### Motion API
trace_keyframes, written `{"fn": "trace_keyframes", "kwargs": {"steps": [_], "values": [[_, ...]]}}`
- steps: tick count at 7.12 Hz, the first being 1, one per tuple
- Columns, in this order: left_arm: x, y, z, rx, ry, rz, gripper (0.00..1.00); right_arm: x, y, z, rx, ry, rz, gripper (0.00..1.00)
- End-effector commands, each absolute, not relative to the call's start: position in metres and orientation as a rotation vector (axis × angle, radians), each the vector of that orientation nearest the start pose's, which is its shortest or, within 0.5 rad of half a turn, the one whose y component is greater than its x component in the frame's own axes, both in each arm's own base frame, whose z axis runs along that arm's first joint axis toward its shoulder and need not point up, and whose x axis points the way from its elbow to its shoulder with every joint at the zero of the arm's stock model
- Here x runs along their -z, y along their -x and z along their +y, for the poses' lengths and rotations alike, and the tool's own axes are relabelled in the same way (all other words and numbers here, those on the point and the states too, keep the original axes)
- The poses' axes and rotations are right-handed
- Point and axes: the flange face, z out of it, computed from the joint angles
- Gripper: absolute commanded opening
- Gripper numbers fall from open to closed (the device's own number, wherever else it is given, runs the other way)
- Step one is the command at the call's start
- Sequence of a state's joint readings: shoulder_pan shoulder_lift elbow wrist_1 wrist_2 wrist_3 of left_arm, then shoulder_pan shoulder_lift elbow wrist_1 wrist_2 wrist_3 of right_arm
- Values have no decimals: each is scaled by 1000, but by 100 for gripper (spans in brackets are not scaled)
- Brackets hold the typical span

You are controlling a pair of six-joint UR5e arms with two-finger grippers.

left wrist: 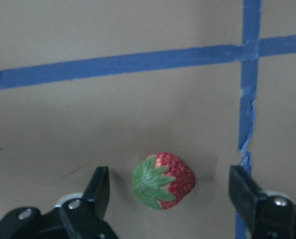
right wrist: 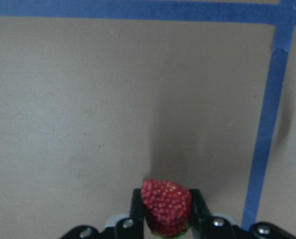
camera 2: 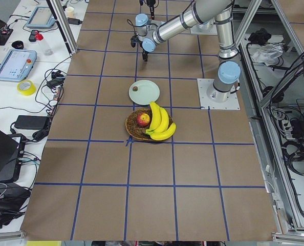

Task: Collect all strawberries into plate
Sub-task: 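Grasp the mid-table strawberry with the left gripper while the right grasps the last one, then release the strawberry onto the plate with the left gripper while the right carries another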

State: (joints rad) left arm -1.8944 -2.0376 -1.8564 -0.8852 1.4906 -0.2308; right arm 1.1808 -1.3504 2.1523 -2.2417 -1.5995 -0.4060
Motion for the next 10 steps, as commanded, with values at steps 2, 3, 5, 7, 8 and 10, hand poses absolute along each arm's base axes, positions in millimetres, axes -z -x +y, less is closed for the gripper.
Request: {"fn": "trace_keyframes", "kwargs": {"steps": [2,3,5,7,8,10], "values": [[-168,315,-496,-138,-140,3192,60,-210,-50,-488,-235,-224,3086,16],[-168,315,-497,-135,-87,3189,34,-213,-93,-487,-224,-324,3044,16],[-173,314,-497,-117,-94,3185,19,-217,-166,-478,-242,-482,2921,16],[-188,305,-502,-85,-110,3186,13,-212,-224,-467,-345,-576,2705,16],[-201,263,-520,-85,-60,3193,13,-206,-250,-464,-335,-582,2665,16],[-239,185,-537,-100,-95,3195,13,-194,-279,-465,-334,-542,2582,16]]}}
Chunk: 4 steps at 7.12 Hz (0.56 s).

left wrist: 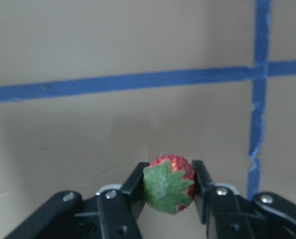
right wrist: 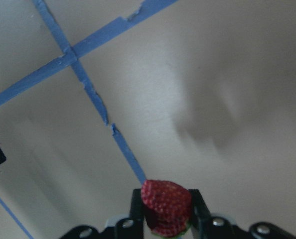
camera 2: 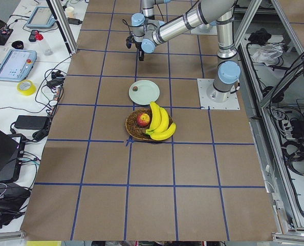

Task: Collect all strawberries into plate
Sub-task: 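Release the strawberry onto the plate with the left gripper while the right carries another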

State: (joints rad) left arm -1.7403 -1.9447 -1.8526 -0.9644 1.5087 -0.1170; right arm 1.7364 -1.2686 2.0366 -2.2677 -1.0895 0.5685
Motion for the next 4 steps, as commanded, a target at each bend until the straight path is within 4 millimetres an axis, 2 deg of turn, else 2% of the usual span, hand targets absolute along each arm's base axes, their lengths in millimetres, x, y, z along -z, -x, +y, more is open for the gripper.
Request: {"fn": "trace_keyframes", "kwargs": {"steps": [1,2,3,4], "values": [[-250,148,-543,-84,-147,3169,13,-191,-300,-466,-373,-547,2536,16],[-250,103,-551,-83,-216,3132,13,-184,-328,-471,-388,-544,2549,17],[-252,62,-557,-80,-214,3103,13,-183,-352,-483,-390,-550,2552,17],[-240,29,-555,-120,-212,3103,13,-176,-364,-483,-406,-539,2561,17]]}}
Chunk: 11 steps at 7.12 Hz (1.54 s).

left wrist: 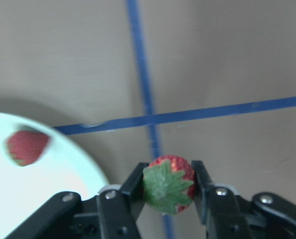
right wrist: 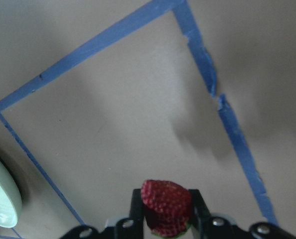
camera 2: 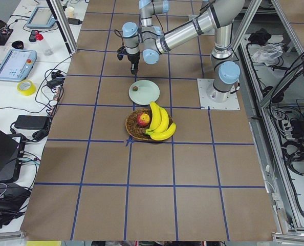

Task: Collect all strawberries into plate
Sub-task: 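Release the strawberry onto the plate with the left gripper while the right carries another, then set the last strawberry mid-table with the right gripper while the left returns toward it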

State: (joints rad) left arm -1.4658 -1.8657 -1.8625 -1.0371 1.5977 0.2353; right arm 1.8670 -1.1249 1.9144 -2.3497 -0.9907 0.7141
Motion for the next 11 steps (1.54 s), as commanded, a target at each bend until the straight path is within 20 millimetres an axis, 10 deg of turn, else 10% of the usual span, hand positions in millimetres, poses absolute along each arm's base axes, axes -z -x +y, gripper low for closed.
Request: {"fn": "trace_keyframes", "kwargs": {"steps": [1,2,3,5,8,11], "values": [[-229,2,-557,-114,-191,3103,13,-167,-367,-480,-427,-538,2567,32],[-215,-15,-546,-158,-183,3113,14,-162,-370,-476,-440,-531,2576,62],[-205,-19,-539,-193,-160,3120,47,-162,-370,-476,-442,-532,2576,97],[-206,-19,-541,-189,-150,3119,78,-173,-370,-482,-404,-524,2588,100],[-252,-6,-553,-83,-166,3099,82,-233,-304,-508,-162,-353,2807,100],[-269,131,-545,-15,146,3108,82,-276,-157,-524,-219,-135,3008,100]]}}
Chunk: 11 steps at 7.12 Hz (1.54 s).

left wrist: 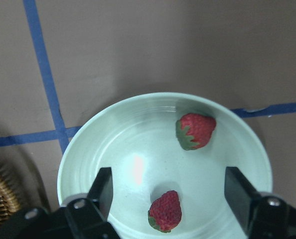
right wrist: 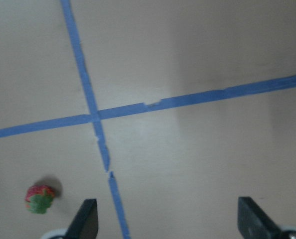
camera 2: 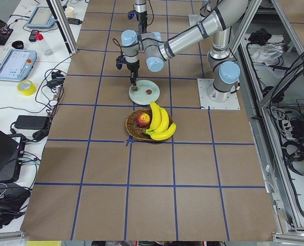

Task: Collect all strawberries into plate
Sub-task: 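Set the last strawberry mid-table with the right gripper while the left returns toward it, then grasp the mid-table strawberry with the left gripper while the right rises away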

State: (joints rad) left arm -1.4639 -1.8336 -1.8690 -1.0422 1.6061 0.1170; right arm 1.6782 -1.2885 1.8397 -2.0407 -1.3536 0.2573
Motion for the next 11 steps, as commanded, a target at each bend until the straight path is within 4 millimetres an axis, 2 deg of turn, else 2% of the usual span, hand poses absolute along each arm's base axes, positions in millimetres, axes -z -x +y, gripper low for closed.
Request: {"fn": "trace_keyframes", "kwargs": {"steps": [1,2,3,4,5,6,7,8,9,11], "values": [[-269,170,-542,-18,336,3117,82,-295,-140,-523,-192,-123,3056,100],[-267,206,-532,-17,482,3114,82,-334,-137,-521,-131,-117,3092,100],[-261,244,-516,-34,635,3077,82,-393,-138,-518,-157,-115,3096,100],[-244,266,-507,-80,812,3019,82,-448,-137,-513,-180,-115,3097,100],[-234,278,-502,-100,852,2997,82,-488,-134,-511,-123,-108,3146,100],[-217,279,-497,-143,1003,2924,82,-500,-131,-506,-74,-106,3170,100],[-202,277,-491,-179,1033,2892,82,-511,-131,-499,-36,-27,3168,100],[-192,282,-488,-203,1051,2929,82,-515,-132,-502,23,67,3161,100],[-187,282,-486,-202,1051,2942,82,-522,-133,-507,122,72,3154,100],[-176,282,-489,-200,1037,2945,80,-525,-134,-513,198,61,3152,100]]}}
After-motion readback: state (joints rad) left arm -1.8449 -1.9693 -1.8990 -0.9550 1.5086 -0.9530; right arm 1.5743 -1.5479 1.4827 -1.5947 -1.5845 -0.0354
